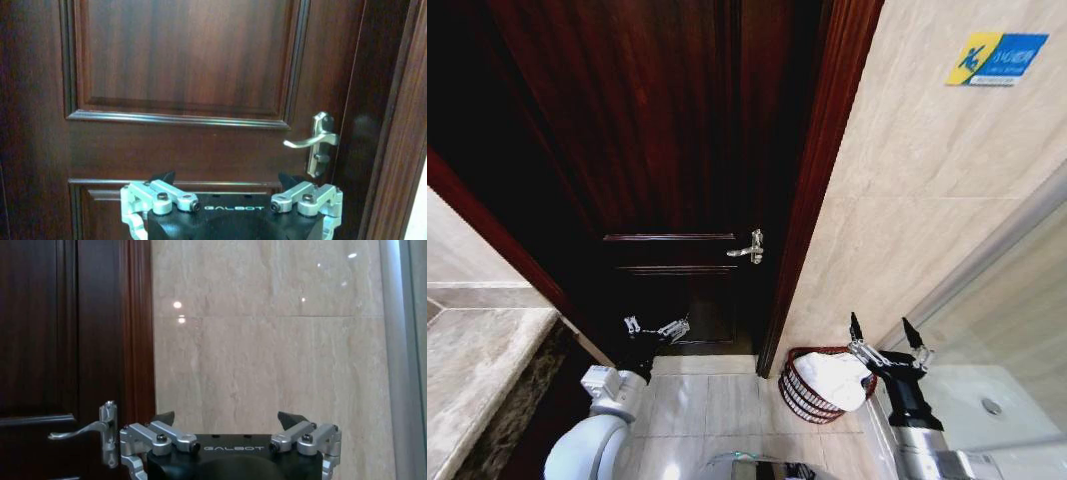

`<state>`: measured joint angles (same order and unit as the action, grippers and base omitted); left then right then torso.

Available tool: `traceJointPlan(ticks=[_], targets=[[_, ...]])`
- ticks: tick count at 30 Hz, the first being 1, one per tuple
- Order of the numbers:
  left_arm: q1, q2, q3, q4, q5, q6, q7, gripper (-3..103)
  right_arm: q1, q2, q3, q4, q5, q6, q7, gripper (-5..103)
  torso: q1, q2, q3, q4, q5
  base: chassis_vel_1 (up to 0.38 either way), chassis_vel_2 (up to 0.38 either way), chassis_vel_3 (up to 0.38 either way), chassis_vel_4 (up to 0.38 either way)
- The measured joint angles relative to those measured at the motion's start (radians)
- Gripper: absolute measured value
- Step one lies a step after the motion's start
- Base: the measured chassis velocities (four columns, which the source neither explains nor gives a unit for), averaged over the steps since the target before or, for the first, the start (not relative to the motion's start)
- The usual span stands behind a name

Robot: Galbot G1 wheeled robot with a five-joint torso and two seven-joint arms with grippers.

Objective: Discard the used towel into the hamper.

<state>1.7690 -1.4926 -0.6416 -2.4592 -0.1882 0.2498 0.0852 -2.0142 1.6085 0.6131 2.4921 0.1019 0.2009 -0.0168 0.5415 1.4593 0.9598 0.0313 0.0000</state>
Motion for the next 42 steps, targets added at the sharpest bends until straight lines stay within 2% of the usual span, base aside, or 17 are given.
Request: traceJointPlan(ticks=[13,25,30,42], targets=[[0.000,0.000,0.000,0.000,0.000,0.000,0.000,100,-0.026,0.000,-0.006,0.008,-0.005,-0.014,-0.010,100,0.035,0.076,0.040,-0.0001,0.0000,0.000,0.000,0.000,0.000],[0.000,0.000,0.000,0.000,0.000,0.000,0.000,100,-0.020,0.000,-0.002,-0.008,-0.007,-0.013,-0.019,100,0.077,0.166,0.089,0.0000,0.0000,0.000,0.000,0.000,0.000],[0.000,0.000,0.000,0.000,0.000,0.000,0.000,100,-0.020,0.000,-0.002,-0.008,-0.007,-0.013,-0.019,100,0.084,0.182,0.097,0.0000,0.0001,0.000,0.000,0.000,0.000],[0.000,0.000,0.000,0.000,0.000,0.000,0.000,100,-0.019,0.000,-0.002,-0.009,-0.006,-0.013,-0.019,100,0.083,0.179,0.096,-0.0001,0.0001,0.000,0.000,0.000,0.000]])
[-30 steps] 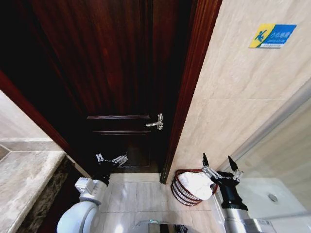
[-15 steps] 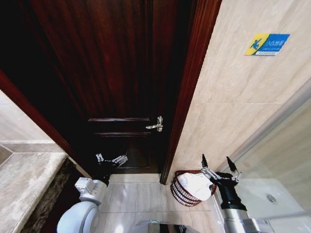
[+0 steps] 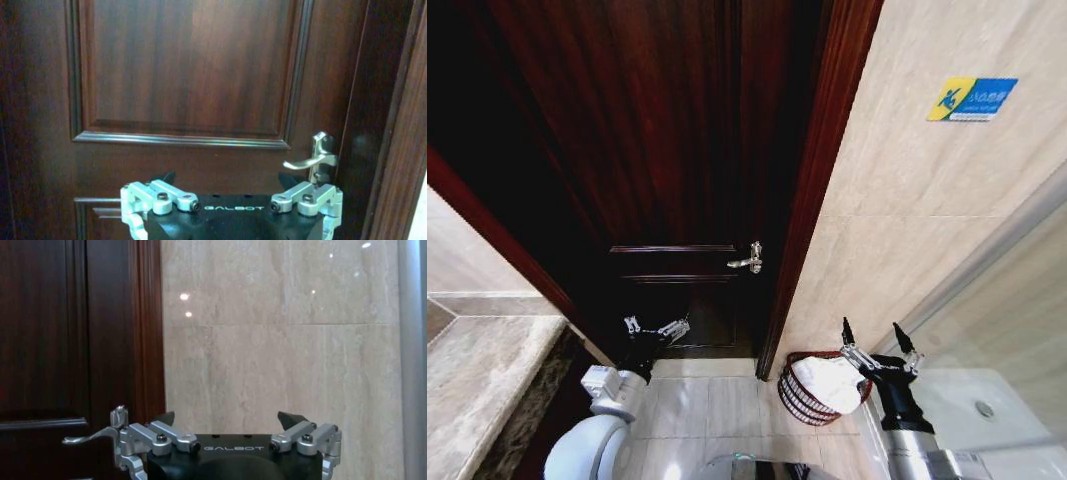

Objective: Discard the used towel into the hamper.

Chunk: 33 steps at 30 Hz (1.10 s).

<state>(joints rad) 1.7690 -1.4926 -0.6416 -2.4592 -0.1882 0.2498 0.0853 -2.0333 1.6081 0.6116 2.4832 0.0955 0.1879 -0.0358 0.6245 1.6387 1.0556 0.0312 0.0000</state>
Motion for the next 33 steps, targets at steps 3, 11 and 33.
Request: traceJointPlan(ticks=[3,11,33], targets=[[0.000,0.000,0.000,0.000,0.000,0.000,0.000,100,0.000,0.000,0.000,0.000,0.000,0.000,0.000,100,-0.001,-0.001,-0.001,0.0000,0.0000,0.000,0.000,0.000,0.000],[0.000,0.000,0.000,0.000,0.000,0.000,0.000,100,0.000,0.000,0.000,0.000,0.000,0.001,0.000,100,-0.003,-0.006,-0.003,0.0004,-0.0001,0.060,0.059,0.065,0.049],[0.000,0.000,0.000,0.000,0.000,0.000,0.000,100,0.000,0.000,0.000,0.000,0.001,0.001,0.000,100,-0.006,-0.012,-0.006,0.0000,-0.0002,-0.010,-0.010,0.028,0.024]])
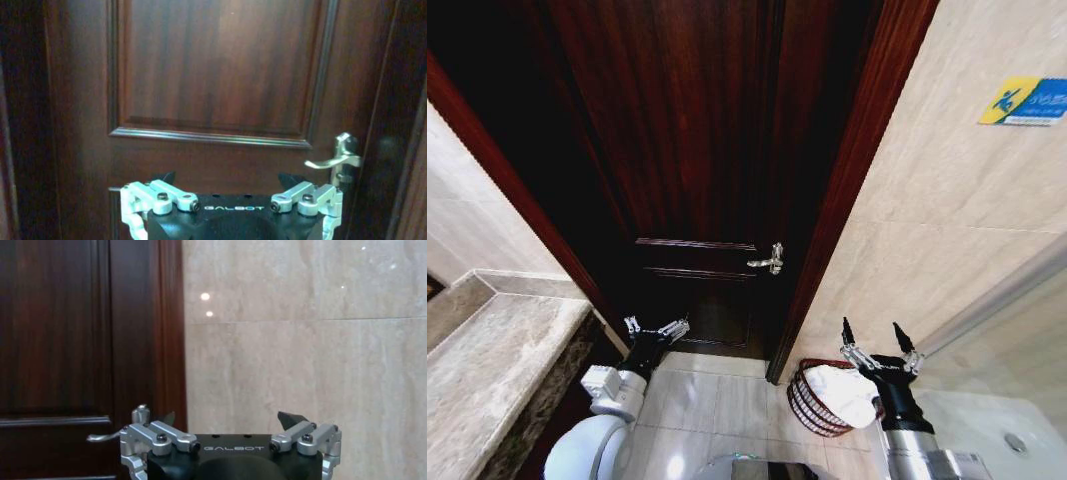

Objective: Discard the used towel into the hamper.

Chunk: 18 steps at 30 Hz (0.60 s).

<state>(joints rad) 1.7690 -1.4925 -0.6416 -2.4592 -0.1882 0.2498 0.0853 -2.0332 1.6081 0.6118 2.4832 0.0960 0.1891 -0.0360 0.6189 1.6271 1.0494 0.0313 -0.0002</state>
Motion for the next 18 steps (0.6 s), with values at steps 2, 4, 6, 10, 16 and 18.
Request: traceJointPlan(ticks=[2,4,6,10,16,18], targets=[[0.000,0.000,0.000,0.000,0.000,0.000,0.000,100,0.000,0.000,0.000,0.000,0.000,0.000,0.000,100,0.000,0.000,0.000,0.0000,0.0000,-0.147,-0.132,0.139,0.124],[0.000,0.000,0.000,0.000,0.000,0.000,0.000,100,0.000,0.000,0.000,0.000,0.000,0.000,0.000,100,0.000,-0.001,0.000,0.0001,0.0001,-0.182,-0.187,0.164,0.181],[0.000,0.000,0.000,0.000,0.000,0.000,0.000,100,0.000,0.000,0.000,0.000,0.000,0.000,0.000,100,0.000,-0.001,0.000,0.0001,0.0002,-0.184,-0.191,0.201,0.193],[0.000,0.000,0.000,0.000,0.000,0.000,0.000,100,0.000,0.000,0.000,0.000,0.000,0.000,0.000,100,0.000,-0.001,0.000,0.0001,0.0003,-0.254,-0.216,0.211,0.215],[0.000,0.000,0.000,0.000,0.000,0.000,0.000,100,0.000,0.000,0.001,0.000,0.000,0.000,0.000,100,0.000,-0.002,-0.001,0.0000,0.0006,-0.123,-0.127,0.136,0.061],[0.000,0.000,0.000,0.000,0.000,0.000,0.000,100,0.000,0.000,0.000,0.000,0.000,0.000,0.000,100,-0.001,-0.001,-0.001,0.0003,0.0006,-0.011,-0.040,0.028,0.016]])
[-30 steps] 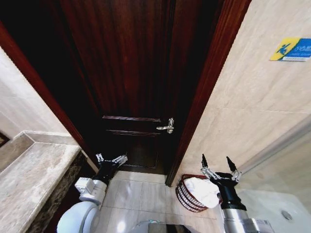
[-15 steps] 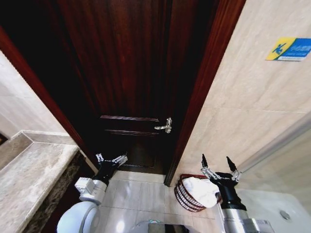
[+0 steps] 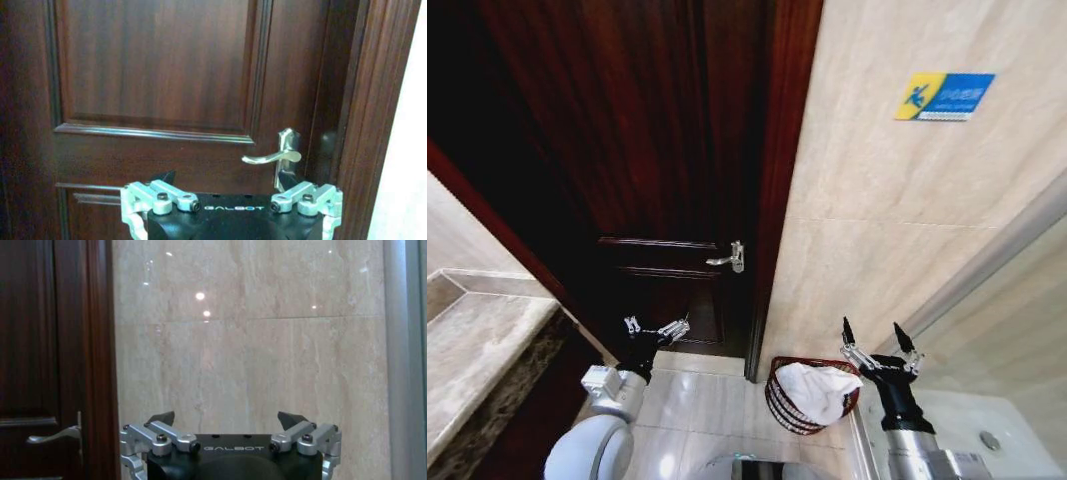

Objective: Discard the used towel into the hamper.

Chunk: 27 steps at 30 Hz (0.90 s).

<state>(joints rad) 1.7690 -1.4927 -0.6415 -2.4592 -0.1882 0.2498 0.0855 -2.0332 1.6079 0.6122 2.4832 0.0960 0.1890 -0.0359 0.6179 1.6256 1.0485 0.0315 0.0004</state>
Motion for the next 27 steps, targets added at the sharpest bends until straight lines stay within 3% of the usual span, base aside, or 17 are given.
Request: traceJointPlan(ticks=[27], targets=[[0.000,0.000,0.000,0.000,0.000,0.000,0.000,100,0.000,0.000,0.000,0.000,0.000,0.000,0.000,100,0.000,-0.001,0.000,-0.0002,-0.0004,-0.007,-0.002,-0.018,-0.014]])
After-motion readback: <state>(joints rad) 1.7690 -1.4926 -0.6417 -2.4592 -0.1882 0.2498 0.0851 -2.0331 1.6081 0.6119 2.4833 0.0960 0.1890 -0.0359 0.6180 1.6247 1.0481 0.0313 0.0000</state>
